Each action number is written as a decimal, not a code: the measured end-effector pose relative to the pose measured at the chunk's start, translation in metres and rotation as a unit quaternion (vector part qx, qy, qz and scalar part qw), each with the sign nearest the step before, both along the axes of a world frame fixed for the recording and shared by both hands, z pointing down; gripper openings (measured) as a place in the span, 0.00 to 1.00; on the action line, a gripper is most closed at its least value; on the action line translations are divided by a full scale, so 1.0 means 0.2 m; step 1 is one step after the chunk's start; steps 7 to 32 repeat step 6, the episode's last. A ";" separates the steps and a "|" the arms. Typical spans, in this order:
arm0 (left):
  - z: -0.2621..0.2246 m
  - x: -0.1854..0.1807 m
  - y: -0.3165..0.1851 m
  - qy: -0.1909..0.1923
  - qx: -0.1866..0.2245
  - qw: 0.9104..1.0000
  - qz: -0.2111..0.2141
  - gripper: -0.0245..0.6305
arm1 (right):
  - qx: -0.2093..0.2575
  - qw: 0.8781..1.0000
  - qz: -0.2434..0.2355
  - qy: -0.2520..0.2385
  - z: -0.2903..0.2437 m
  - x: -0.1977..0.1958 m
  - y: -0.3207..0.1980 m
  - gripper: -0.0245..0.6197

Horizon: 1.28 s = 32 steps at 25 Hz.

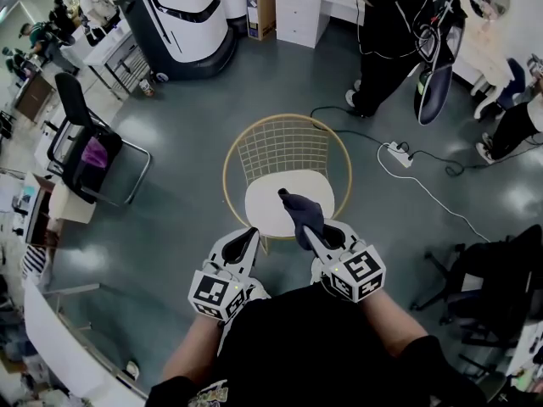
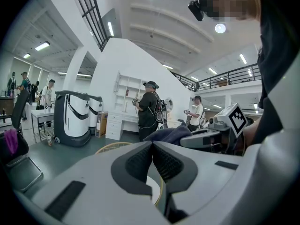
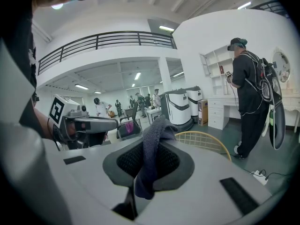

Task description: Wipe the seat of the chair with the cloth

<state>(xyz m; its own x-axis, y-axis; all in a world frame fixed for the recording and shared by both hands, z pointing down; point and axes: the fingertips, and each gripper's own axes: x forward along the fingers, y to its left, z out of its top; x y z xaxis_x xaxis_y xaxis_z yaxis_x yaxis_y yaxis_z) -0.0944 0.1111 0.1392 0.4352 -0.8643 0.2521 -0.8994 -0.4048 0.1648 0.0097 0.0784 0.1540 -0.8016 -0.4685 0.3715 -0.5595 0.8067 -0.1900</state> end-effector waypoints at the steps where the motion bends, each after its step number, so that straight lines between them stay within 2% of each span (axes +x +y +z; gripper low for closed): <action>1: 0.00 0.00 0.00 0.000 0.000 1.000 0.000 0.06 | 0.000 1.000 0.000 0.000 0.00 0.00 0.00 0.12; 32: 0.02 0.01 0.00 0.000 -0.002 1.000 0.000 0.06 | -0.001 1.000 -0.002 0.000 0.02 0.00 0.00 0.12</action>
